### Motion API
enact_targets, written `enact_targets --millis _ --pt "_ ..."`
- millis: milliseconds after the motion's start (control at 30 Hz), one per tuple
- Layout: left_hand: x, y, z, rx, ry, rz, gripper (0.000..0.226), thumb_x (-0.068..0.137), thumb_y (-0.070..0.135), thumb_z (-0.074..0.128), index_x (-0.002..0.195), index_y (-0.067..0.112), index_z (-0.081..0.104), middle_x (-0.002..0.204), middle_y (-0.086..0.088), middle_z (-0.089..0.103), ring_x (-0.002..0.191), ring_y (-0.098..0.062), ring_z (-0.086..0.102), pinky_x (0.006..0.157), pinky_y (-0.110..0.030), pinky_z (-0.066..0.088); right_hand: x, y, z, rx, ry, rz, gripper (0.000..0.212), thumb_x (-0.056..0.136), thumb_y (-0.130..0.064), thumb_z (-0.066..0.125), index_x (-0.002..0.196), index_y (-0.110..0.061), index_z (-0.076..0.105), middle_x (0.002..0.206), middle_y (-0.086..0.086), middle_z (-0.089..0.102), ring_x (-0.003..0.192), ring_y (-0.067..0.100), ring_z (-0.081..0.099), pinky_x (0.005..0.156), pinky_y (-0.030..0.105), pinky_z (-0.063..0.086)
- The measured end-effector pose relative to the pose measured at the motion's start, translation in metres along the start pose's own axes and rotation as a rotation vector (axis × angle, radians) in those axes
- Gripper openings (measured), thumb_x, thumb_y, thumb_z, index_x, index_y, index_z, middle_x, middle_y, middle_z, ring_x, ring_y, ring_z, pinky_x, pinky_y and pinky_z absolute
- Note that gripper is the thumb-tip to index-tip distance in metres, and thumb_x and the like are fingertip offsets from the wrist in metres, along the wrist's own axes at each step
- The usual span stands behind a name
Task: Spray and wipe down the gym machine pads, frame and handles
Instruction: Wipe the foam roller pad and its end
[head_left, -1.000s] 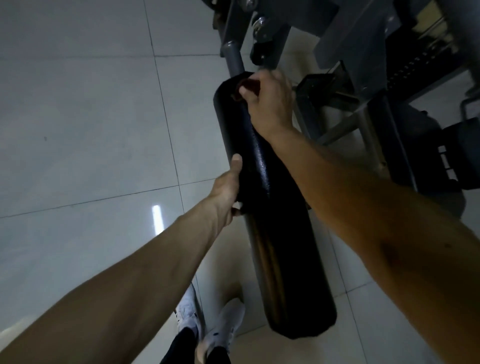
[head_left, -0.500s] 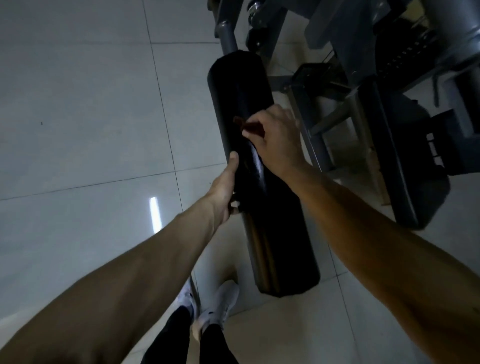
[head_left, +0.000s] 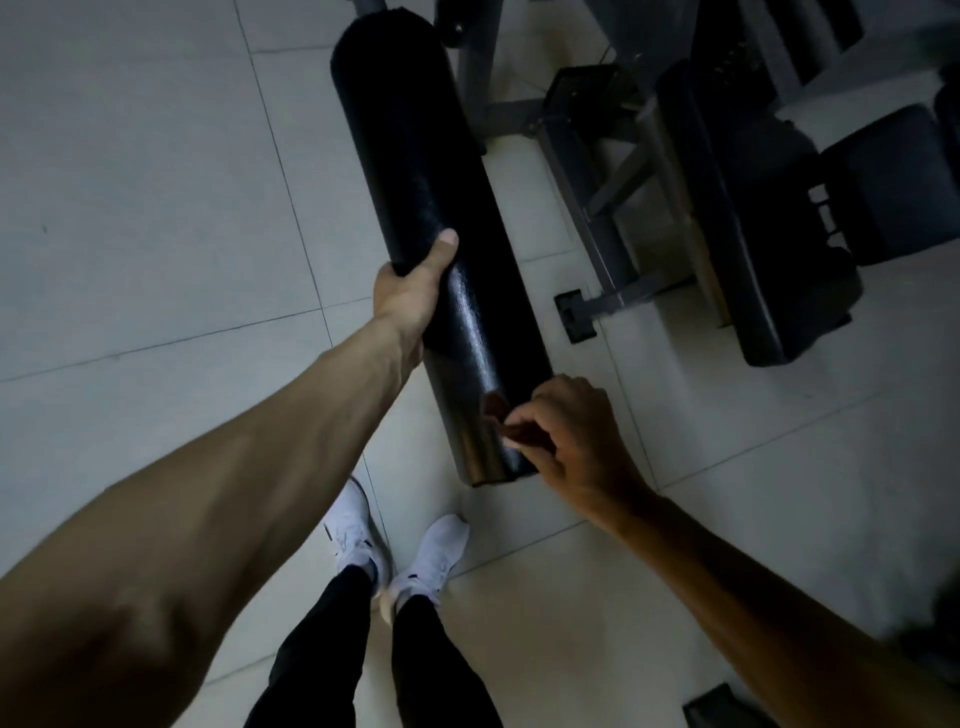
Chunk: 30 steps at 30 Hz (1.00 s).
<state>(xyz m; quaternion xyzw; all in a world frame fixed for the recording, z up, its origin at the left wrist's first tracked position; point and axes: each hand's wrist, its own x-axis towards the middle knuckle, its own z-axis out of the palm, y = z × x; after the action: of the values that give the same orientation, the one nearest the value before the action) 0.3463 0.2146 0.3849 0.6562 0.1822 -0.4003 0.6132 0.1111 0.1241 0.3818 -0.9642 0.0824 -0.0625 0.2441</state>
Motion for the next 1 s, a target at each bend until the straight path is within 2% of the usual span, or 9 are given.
enact_targets --millis 100,200,267,367,500,633,767,900,1000 --pt "-0.001 0.000 0.004 -0.007 0.039 0.024 0.075 0.070 0.064 0.084 0.125 0.019 0.058 0.108 0.003 0.073 0.094 -0.017 0.073 0.093 -0.040 0.059 -0.019 -0.004 -0.010 -0.021 -0.053 -0.108 0.011 0.092 -0.026 0.073 0.101 -0.022 0.068 0.099 0.003 0.056 0.087 0.025 0.054 0.071 0.046 0.043" --pt "-0.003 0.003 0.010 0.030 0.095 0.038 0.087 0.061 0.069 0.083 0.128 0.021 0.055 0.111 0.003 0.072 0.095 -0.020 0.072 0.093 -0.041 0.059 -0.012 -0.009 -0.013 -0.066 -0.085 -0.158 0.012 0.093 -0.026 0.066 0.097 -0.016 0.072 0.100 0.006 0.058 0.090 0.025 0.054 0.077 0.039 0.040" --pt "-0.004 0.002 0.011 0.090 0.143 0.083 0.091 0.059 0.068 0.082 0.131 0.021 0.052 0.116 0.004 0.070 0.096 -0.021 0.071 0.094 -0.039 0.058 0.014 -0.005 -0.005 -0.062 -0.033 -0.062 0.014 0.091 -0.027 0.074 0.099 -0.016 0.071 0.103 0.005 0.057 0.094 0.022 0.052 0.082 0.034 0.040" --pt "-0.004 -0.001 0.001 0.153 0.130 0.123 0.080 0.079 0.056 0.080 0.141 0.019 0.045 0.118 0.006 0.062 0.095 -0.013 0.065 0.091 -0.030 0.053 0.076 0.000 0.011 -0.007 0.120 0.110 0.018 0.093 -0.029 0.074 0.105 -0.017 0.068 0.107 0.004 0.056 0.100 0.019 0.052 0.088 0.039 0.045" --pt "0.022 0.013 -0.023 0.105 0.094 -0.015 0.077 0.091 0.064 0.062 0.149 0.017 0.044 0.133 -0.003 0.059 0.117 -0.027 0.058 0.107 -0.048 0.048 0.165 -0.002 0.022 0.065 0.215 0.218 0.021 0.095 -0.031 0.072 0.112 -0.021 0.064 0.114 -0.001 0.055 0.109 0.015 0.051 0.097 0.037 0.047" --pt "0.052 0.042 -0.029 0.100 -0.035 -0.079 0.084 0.083 0.082 0.052 0.145 0.026 0.049 0.137 0.003 0.061 0.121 -0.025 0.059 0.102 -0.053 0.048 0.243 0.001 0.025 0.070 0.251 0.319 0.023 0.096 -0.033 0.068 0.117 -0.024 0.062 0.121 -0.001 0.054 0.117 0.016 0.050 0.103 0.037 0.044" --pt "0.073 0.055 -0.037 0.164 -0.128 -0.081 0.097 0.074 0.087 0.054 0.153 0.032 0.039 0.146 0.004 0.055 0.127 -0.026 0.056 0.102 -0.057 0.047 0.311 0.007 0.026 0.079 0.321 0.352 0.022 0.096 -0.031 0.070 0.115 -0.021 0.065 0.121 0.002 0.057 0.118 0.020 0.052 0.104 0.039 0.043" --pt "0.077 0.053 -0.036 0.116 -0.187 -0.122 0.077 0.088 0.077 0.053 0.151 0.033 0.042 0.138 0.004 0.061 0.114 -0.022 0.065 0.087 -0.045 0.059 0.376 0.010 0.024 0.056 0.328 0.386 0.023 0.098 -0.033 0.067 0.118 -0.022 0.065 0.124 0.004 0.057 0.122 0.022 0.050 0.106 0.044 0.042" --pt "0.078 0.055 -0.030 0.099 -0.174 -0.111 0.049 0.098 0.065 0.050 0.132 0.030 0.056 0.128 0.004 0.066 0.101 -0.017 0.067 0.076 -0.036 0.059 0.421 0.004 0.024 0.009 0.322 0.408 0.027 0.100 -0.038 0.063 0.124 -0.025 0.063 0.130 0.001 0.055 0.126 0.020 0.049 0.109 0.040 0.039"
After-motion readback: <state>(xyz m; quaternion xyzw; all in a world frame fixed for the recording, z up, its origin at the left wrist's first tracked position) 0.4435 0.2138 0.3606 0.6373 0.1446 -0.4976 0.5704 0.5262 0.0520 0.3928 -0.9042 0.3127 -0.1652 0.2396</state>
